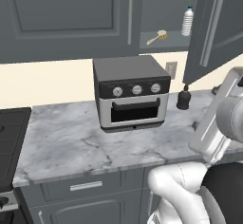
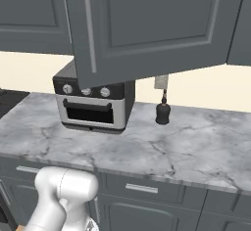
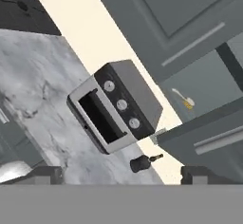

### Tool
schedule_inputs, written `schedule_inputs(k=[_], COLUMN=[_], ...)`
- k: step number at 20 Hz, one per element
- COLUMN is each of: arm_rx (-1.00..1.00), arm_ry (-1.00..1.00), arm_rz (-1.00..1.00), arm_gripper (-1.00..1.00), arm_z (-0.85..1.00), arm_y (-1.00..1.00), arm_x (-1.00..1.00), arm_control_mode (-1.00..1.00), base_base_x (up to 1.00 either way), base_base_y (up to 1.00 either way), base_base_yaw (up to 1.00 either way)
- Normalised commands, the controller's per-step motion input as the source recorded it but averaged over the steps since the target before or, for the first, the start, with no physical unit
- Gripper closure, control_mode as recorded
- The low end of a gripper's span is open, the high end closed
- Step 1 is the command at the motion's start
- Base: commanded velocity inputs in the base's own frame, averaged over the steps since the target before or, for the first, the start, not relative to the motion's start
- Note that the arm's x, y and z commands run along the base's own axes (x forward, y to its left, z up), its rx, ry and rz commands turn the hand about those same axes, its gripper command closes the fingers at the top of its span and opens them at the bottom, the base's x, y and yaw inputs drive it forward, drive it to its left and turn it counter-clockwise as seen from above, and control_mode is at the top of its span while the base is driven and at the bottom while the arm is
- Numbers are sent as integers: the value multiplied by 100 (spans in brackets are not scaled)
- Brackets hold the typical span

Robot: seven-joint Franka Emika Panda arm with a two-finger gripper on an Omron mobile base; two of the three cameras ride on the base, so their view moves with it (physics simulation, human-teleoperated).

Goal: Pick the sponge and dish brush from the cabinet and place them on the counter.

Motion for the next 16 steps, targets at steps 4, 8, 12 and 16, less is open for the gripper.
schedule_inputs(k=[4, 8, 12, 16], arm_rx=[-29, -26, -21, -16], arm_ry=[-24, -20, -10, -7], arm_rz=[-15, -19, -25, -28], arm_gripper=[-100, -100, -100, -100], arm_z=[0, 0, 0, 0], arm_y=[22, 15, 4, 0], arm_x=[29, 40, 52, 48], arm_control_mode=[-100, -100, -100, -100], base_base_x=[0, 0, 0, 0], base_base_y=[0, 0, 0, 0], base_base_yaw=[0, 0, 0, 0])
